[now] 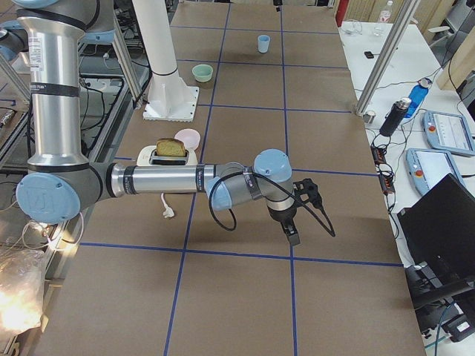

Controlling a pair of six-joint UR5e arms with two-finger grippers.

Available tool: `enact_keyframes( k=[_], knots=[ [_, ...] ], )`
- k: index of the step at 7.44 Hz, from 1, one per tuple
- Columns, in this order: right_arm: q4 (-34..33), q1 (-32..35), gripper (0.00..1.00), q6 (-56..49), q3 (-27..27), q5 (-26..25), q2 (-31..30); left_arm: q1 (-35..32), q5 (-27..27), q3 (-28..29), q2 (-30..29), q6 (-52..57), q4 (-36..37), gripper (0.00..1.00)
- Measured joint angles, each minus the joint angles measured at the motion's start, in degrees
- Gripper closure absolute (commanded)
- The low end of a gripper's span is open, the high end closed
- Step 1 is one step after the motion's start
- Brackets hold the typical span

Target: Stack blue cups with both arms

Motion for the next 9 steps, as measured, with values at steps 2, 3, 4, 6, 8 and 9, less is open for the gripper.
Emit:
enact_keyframes(
  k=[2,3,4,6,8,9],
  knots=[
    [0.20,0.00,0.00,-0.01,-0.13,0.00,-0.24,7.47,3.18,-1.70,0.25,-9.44,-0.49,0.02],
    [0.70,0.00,0.00,-0.01,-0.30,0.00,-0.47,10.55,4.56,-2.63,0.26,-12.43,-0.53,0.02],
    [1.36,0.00,0.00,-0.01,-0.43,0.00,-0.75,12.98,5.40,-3.34,0.25,-14.25,-0.57,0.02],
    [1.88,0.00,0.00,-0.01,-0.66,0.00,-0.99,16.02,6.25,-4.04,0.26,-15.09,-0.63,0.08],
    [1.96,0.00,0.00,-0.01,-0.73,0.00,-1.07,18.41,7.61,-4.17,0.47,-14.65,-0.67,0.60],
    [1.97,0.00,0.00,-0.01,-0.74,0.00,-1.08,18.97,7.92,-4.19,0.66,-14.50,-0.73,0.75]
  ],
)
